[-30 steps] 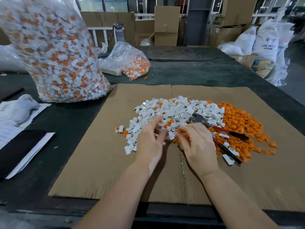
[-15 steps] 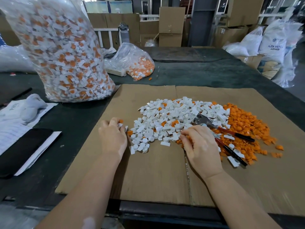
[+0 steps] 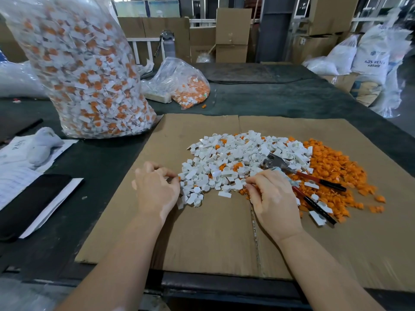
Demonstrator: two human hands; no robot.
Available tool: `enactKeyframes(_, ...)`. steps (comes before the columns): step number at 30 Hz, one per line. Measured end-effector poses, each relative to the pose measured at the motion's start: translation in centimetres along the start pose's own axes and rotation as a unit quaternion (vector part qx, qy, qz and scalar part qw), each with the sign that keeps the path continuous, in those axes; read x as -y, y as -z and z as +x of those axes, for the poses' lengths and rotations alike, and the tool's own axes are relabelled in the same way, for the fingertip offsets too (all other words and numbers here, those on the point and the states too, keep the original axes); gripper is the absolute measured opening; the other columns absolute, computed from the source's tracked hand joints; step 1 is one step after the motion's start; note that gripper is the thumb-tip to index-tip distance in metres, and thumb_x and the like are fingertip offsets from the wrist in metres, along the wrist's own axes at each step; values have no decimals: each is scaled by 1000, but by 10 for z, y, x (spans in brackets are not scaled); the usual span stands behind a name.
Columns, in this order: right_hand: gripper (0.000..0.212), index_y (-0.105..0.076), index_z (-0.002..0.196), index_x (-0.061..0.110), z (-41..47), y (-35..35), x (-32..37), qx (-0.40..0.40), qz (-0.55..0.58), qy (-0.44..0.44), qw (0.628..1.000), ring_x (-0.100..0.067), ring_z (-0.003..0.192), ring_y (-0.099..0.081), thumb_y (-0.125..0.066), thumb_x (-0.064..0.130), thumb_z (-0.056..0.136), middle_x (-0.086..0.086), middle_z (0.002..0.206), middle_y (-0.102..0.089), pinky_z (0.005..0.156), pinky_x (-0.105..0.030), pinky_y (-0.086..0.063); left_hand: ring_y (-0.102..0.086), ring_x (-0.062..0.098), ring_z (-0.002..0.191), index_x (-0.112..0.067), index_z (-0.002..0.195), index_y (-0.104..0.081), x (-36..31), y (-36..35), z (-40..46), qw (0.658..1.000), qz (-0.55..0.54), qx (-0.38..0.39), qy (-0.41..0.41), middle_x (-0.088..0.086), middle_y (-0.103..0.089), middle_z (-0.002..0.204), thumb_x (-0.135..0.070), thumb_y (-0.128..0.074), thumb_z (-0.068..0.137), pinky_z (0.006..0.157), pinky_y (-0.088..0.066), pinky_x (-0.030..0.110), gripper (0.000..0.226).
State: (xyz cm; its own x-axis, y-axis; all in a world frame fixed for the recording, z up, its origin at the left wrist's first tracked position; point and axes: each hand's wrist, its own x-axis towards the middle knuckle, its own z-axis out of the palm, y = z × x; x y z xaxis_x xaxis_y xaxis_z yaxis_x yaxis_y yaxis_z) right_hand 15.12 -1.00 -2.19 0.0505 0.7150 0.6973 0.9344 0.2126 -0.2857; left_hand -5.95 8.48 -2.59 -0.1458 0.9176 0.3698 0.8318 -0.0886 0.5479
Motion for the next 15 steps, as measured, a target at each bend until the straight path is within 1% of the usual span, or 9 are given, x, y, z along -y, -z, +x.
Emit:
enactKeyframes(3, 6, -67, 79, 3, 0, 0, 0, -5, 1, 5, 1000, -27, 73, -58, -72, -1, 77, -7, 78, -63, 67, -40, -50, -41, 21, 108, -16, 91, -75, -1, 2, 0, 1000, -5, 3, -5, -8, -42, 95, -22, -65, 87, 87, -27, 29, 12)
enactKeyframes(5, 6, -67, 79, 3, 0, 0, 0, -6, 3, 6, 1000, -27, 73, -58, -72, -1, 77, -8, 78, -63, 67, -41, -50, -42, 19, 101, -16, 90, -72, -6, 5, -2, 999, -46, -16, -24, -8, -43, 91, -19, -64, 88, 82, -24, 21, 9)
enactKeyframes(6, 6, -67, 80, 3, 0, 0, 0, -6, 5, 8, 1000, -27, 73, -58, -71, -1, 77, -7, 78, -63, 67, -41, -50, -43, 16, 97, -18, 87, -70, -12, 7, -3, 996, -78, -12, -39, -9, -45, 88, -17, -63, 89, 78, -24, 18, 7)
enactKeyframes(7, 6, -68, 80, 3, 0, 0, 0, -5, 6, 10, 1000, -27, 74, -59, -71, -1, 78, -7, 79, -63, 68, -41, -50, -46, 13, 91, -21, 84, -66, -19, 8, -5, 991, -122, 7, -52, -10, -48, 84, -15, -62, 89, 75, -27, 16, 9)
enactKeyframes(9, 7, -68, 82, 3, 0, 0, 0, -5, 15, 18, 1000, -26, 75, -59, -71, -1, 78, -7, 80, -64, 70, -39, -51, -54, 3, 76, -27, 80, -59, -37, 9, -12, 969, -225, 78, -64, -12, -54, 79, -11, -61, 90, 67, -40, 15, 19)
enactKeyframes(10, 8, -69, 84, 3, -1, 0, 0, -7, 22, 22, 999, -26, 76, -60, -71, -2, 78, -7, 81, -65, 71, -39, -51, -56, -1, 71, -30, 80, -58, -46, 9, -17, 959, -253, 114, -67, -15, -57, 78, -11, -61, 90, 64, -42, 9, 21)
enactKeyframes(12, 13, -70, 91, 2, -1, 1, 1, -9, 36, 28, 999, -26, 81, -62, -70, -2, 78, -8, 86, -67, 75, -38, -53, -55, -8, 70, -31, 87, -57, -61, 6, -27, 947, -255, 170, -92, -16, -59, 75, -12, -62, 89, 64, -39, 3, 20)
enactKeyframes(13, 17, -70, 96, 2, -1, 1, 1, -9, 40, 30, 999, -25, 83, -63, -70, -1, 79, -8, 89, -68, 78, -37, -52, -55, -8, 69, -30, 91, -57, -68, 2, -31, 942, -256, 193, -103, -15, -58, 74, -13, -62, 89, 64, -38, 2, 18)
enactKeyframes(15, 23, -69, 103, 2, -2, 2, 2, -6, 49, 33, 998, -23, 87, -63, -68, 1, 81, -9, 93, -68, 83, -32, -50, -56, -1, 68, -23, 98, -60, -79, -5, -39, 934, -249, 225, -121, -13, -58, 74, -13, -62, 89, 65, -38, 4, 14)
